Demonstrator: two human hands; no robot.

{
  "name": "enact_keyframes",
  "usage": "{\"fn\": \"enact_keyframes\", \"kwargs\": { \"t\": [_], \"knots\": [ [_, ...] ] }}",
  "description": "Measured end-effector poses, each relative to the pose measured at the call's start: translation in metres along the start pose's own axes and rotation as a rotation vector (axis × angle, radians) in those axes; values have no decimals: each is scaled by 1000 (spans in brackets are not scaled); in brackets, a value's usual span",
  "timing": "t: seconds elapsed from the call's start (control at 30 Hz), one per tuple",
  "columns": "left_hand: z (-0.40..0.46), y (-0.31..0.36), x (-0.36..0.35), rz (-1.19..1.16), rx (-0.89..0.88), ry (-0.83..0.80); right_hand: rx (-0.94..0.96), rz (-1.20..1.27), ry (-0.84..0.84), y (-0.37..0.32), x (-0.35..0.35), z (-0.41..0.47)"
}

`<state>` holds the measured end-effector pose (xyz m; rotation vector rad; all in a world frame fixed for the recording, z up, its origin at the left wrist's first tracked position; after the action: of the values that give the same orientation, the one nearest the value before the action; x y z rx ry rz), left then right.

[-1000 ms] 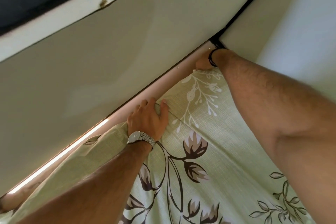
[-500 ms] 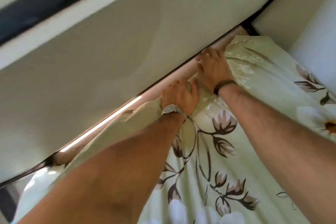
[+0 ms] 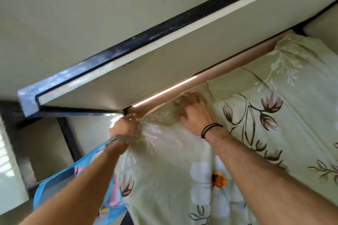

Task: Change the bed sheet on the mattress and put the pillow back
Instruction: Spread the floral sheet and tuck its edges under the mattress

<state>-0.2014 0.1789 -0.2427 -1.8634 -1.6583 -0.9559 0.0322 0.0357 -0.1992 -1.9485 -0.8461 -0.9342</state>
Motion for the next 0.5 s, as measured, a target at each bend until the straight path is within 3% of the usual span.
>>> {"fn": "enact_keyframes", "kwargs": {
  "t": [0.1,0.2,0.27,0.33,0.4,0.5],
  "knots": [
    [11,-82,-13,-150,144,-294,-2,27,-67,-57,-23,9],
    [15,-108,-22,-505,243,-357,-77,4,62,-84,-17,23],
    [20,-117,-31,-647,330,-428,-102,-96,-8,-94,-20,37],
    [31,-117,-31,-606,281,-440,-133,-217,-99,-103,-28,51],
    [45,-114,-19,-459,192,-326,-152,-273,-100,-112,-30,61],
    [62,-125,7,-14,130,-139,-104,-275,-142,-130,-41,74]
  ]
}}
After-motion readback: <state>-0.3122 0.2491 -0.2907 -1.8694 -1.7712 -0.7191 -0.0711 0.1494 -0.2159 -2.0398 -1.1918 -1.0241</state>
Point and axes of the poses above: each hand's wrist, its own z-axis towards the middle knuckle, its own x-axis out of the back of the hand, y = z × x, the point moved 7 cm from there along z, towards the middle knuckle, and after that the axes turned 3 degrees about z, right-handed, at the moved point
